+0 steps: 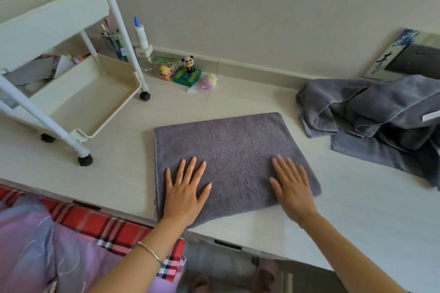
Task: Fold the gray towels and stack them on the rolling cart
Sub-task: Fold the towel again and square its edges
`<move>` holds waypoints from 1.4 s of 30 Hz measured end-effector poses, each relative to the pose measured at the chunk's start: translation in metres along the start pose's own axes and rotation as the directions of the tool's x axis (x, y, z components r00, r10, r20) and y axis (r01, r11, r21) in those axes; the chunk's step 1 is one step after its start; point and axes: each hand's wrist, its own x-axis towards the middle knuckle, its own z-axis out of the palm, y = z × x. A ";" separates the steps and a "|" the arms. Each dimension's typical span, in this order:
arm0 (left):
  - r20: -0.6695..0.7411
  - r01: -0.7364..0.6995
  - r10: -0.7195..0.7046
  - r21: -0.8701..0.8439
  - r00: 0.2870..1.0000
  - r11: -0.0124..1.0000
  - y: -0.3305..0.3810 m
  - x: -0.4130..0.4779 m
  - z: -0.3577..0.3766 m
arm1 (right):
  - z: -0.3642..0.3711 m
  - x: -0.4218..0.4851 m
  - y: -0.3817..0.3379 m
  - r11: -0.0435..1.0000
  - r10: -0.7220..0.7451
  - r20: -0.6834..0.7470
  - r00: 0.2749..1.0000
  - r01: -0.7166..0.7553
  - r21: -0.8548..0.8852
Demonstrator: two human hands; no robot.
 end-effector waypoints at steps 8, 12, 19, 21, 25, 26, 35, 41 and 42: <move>-0.015 0.030 -0.030 0.015 0.999 0.999 0.008 0.011 -0.009 | 0.029 -0.031 -0.098 0.966 -0.233 -0.044 0.971 0.237 0.108; -0.049 -0.022 0.023 0.027 0.999 0.999 0.005 0.019 -0.021 | 0.024 -0.027 -0.060 0.957 -0.289 -0.053 0.956 0.288 -0.024; 0.036 -0.247 0.248 -0.037 0.968 0.968 0.034 0.006 -0.032 | -0.015 0.011 -0.013 0.997 0.007 0.161 0.987 0.005 -0.076; 0.091 -0.334 0.340 -0.077 0.936 0.939 0.033 -0.001 -0.026 | -0.025 0.010 -0.007 0.997 0.061 0.199 0.978 -0.051 -0.052; 0.113 -0.461 0.474 -0.125 0.873 0.879 0.012 -0.009 -0.014 | -0.021 -0.030 -0.014 0.955 -0.286 0.124 0.950 0.273 0.114; 0.134 -0.492 0.504 -0.111 0.853 0.863 0.007 -0.009 -0.013 | -0.014 -0.044 -0.017 0.933 -0.352 0.148 0.924 0.334 0.130; 0.164 -0.577 0.560 0.076 0.812 0.813 -0.009 -0.002 -0.001 | 0.030 -0.076 -0.020 0.900 -0.434 0.060 0.899 0.436 -0.023; 0.149 -0.595 0.579 0.116 0.802 0.795 -0.007 0.000 -0.007 | 0.022 -0.069 -0.020 0.876 -0.469 0.078 0.880 0.475 -0.085; 0.142 -0.610 0.595 0.111 0.791 0.784 -0.006 0.000 -0.008 | 0.022 -0.068 -0.022 0.874 -0.475 0.070 0.877 0.479 -0.077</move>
